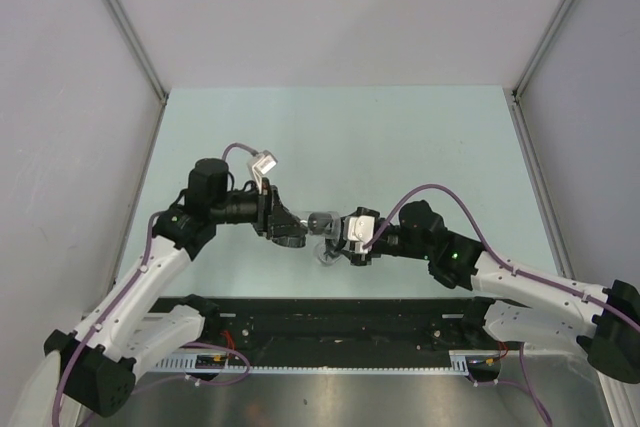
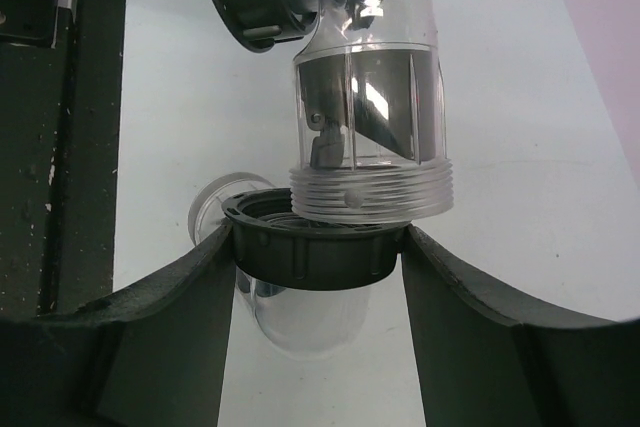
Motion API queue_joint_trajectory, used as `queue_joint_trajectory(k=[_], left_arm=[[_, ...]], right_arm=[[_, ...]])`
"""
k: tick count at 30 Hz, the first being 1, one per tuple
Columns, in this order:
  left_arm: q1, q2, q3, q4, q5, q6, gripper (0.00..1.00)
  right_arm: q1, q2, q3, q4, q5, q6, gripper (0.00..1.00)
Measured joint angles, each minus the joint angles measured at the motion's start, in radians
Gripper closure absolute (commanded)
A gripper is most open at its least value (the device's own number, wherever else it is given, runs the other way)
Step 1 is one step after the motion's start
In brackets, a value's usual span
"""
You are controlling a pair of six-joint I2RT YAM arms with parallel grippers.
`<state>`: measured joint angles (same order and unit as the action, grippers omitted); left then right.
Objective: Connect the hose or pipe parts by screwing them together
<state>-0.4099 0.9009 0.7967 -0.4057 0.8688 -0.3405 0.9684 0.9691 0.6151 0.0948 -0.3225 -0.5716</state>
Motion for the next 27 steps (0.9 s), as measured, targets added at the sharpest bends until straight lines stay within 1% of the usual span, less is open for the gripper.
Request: queue_joint_trajectory(k=[13, 27], left_arm=[[-0.004, 0.030, 0.003, -0.055, 0.002, 0.027, 1.00], [-0.011, 0.031, 0.003, -0.078, 0.015, 0.027, 1.00]], right_arm=[[0.005, 0.003, 0.003, -0.016, 0.070, -0.039, 0.64], [0.005, 0.024, 0.016, -0.034, 0.006, -0.058, 0.63]])
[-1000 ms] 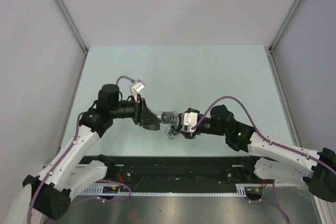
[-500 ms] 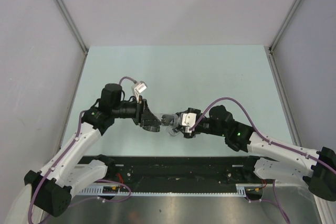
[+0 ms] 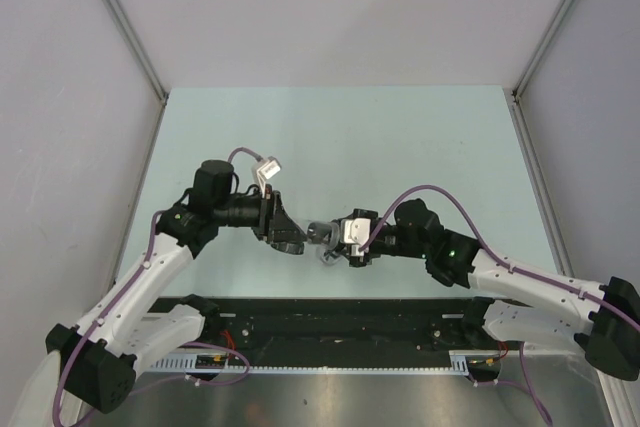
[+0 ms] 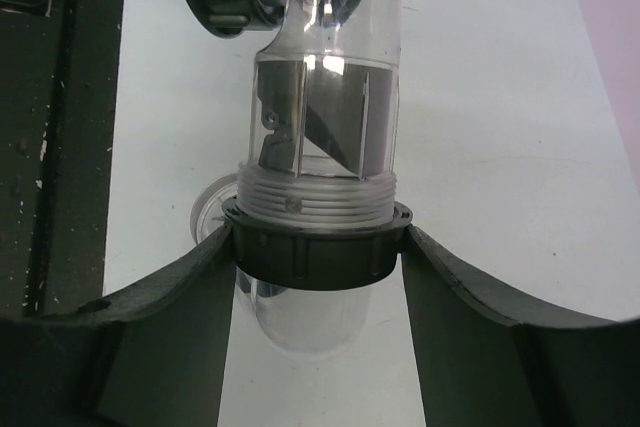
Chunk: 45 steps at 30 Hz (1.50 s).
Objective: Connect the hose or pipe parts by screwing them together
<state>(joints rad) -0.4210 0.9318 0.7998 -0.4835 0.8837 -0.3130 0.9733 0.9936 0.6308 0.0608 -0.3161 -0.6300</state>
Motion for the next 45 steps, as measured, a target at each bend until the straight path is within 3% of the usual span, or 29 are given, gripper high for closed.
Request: queue_joint_trajectory(k=[23, 39, 45], left_arm=[[-0.021, 0.060, 0.000, -0.002, -0.008, 0.010, 1.00], [-0.050, 0.082, 0.000, 0.024, 0.004, 0.060, 1.00], [-0.071, 0.021, -0.030, 0.082, 0.003, 0.120, 1.00]], right_arm=[[-0.005, 0.042, 0.030, -0.067, -0.011, 0.055, 0.64], [-0.075, 0.052, 0.068, -0.154, -0.141, 0.107, 0.86], [-0.115, 0.052, 0.073, -0.153, -0.232, 0.126, 0.93]])
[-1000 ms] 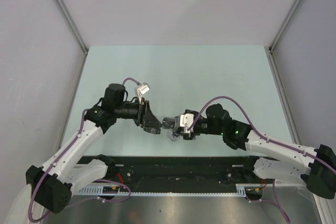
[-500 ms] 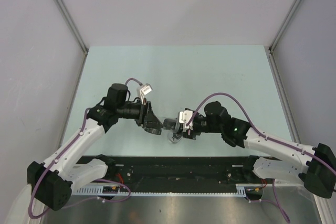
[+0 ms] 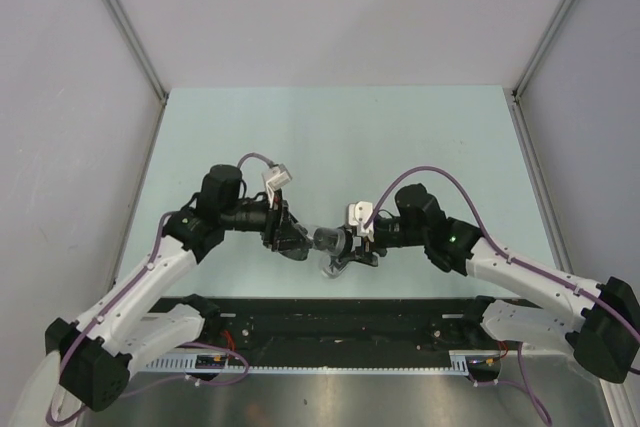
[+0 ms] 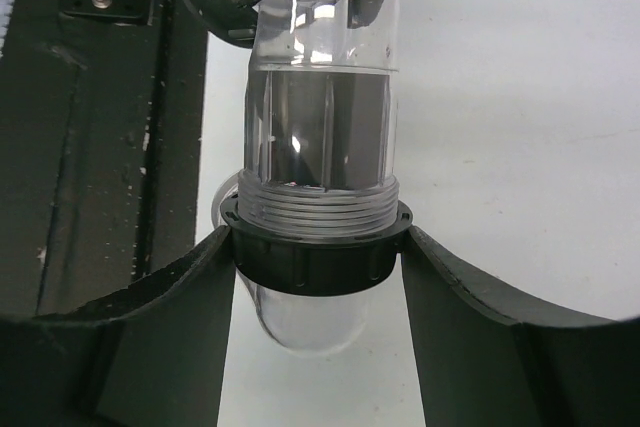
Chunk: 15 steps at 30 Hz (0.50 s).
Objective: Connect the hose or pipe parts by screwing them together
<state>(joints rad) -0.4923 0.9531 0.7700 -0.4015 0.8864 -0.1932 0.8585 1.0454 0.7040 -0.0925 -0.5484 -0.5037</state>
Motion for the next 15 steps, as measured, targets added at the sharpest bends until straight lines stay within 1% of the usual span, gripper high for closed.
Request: queue_joint_trajectory(k=[3, 10, 15], left_arm=[[-0.021, -0.046, -0.023, 0.024, -0.012, 0.045, 0.99], [-0.055, -0.043, -0.025, 0.045, -0.015, 0.139, 1.00], [-0.095, -0.014, -0.025, 0.057, -0.020, 0.204, 1.00]], right_arm=[[-0.010, 0.000, 0.001, -0.002, -0.043, 0.007, 0.99], [-0.031, 0.000, 0.002, -0.017, -0.085, 0.026, 1.00], [-0.039, 0.000, 0.002, -0.066, -0.098, 0.049, 1.00]])
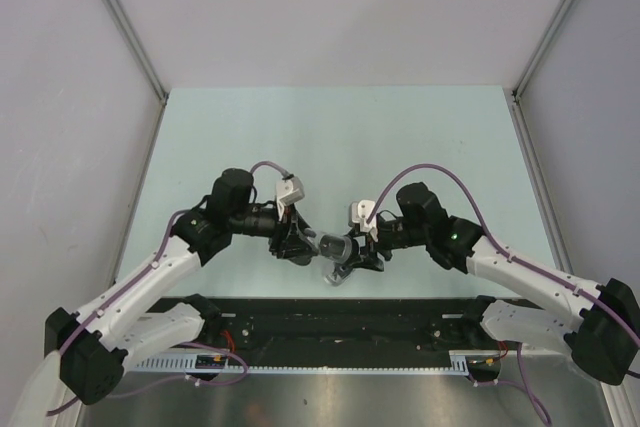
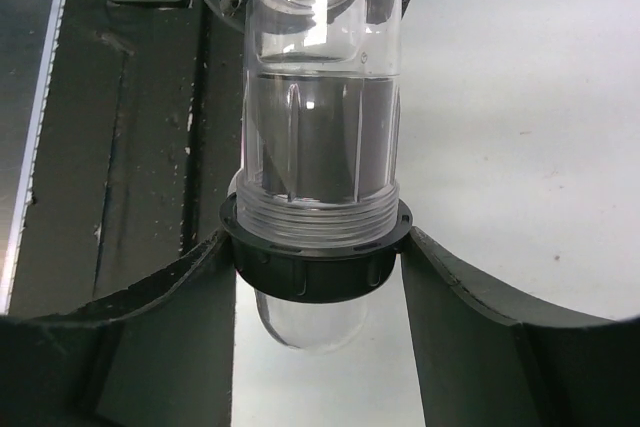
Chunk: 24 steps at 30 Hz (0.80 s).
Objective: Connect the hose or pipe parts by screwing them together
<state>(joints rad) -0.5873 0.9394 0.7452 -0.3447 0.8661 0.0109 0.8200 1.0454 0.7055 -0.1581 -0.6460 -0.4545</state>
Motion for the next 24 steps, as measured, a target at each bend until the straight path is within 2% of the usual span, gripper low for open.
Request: queue_joint_trajectory(k=[10, 24], left_arm=[[-0.074, 0.011, -0.001, -0.001, 0.005, 0.195, 1.00], [-0.112, 0.004, -0.032, -0.018, 0.034, 0.458, 1.00]], right_arm=[[-0.026, 0.000, 0.000, -0.065, -0.081, 0.019, 1.00], [-0.043, 0.064, 0.004, -0.095, -0.175, 0.029, 1.00]])
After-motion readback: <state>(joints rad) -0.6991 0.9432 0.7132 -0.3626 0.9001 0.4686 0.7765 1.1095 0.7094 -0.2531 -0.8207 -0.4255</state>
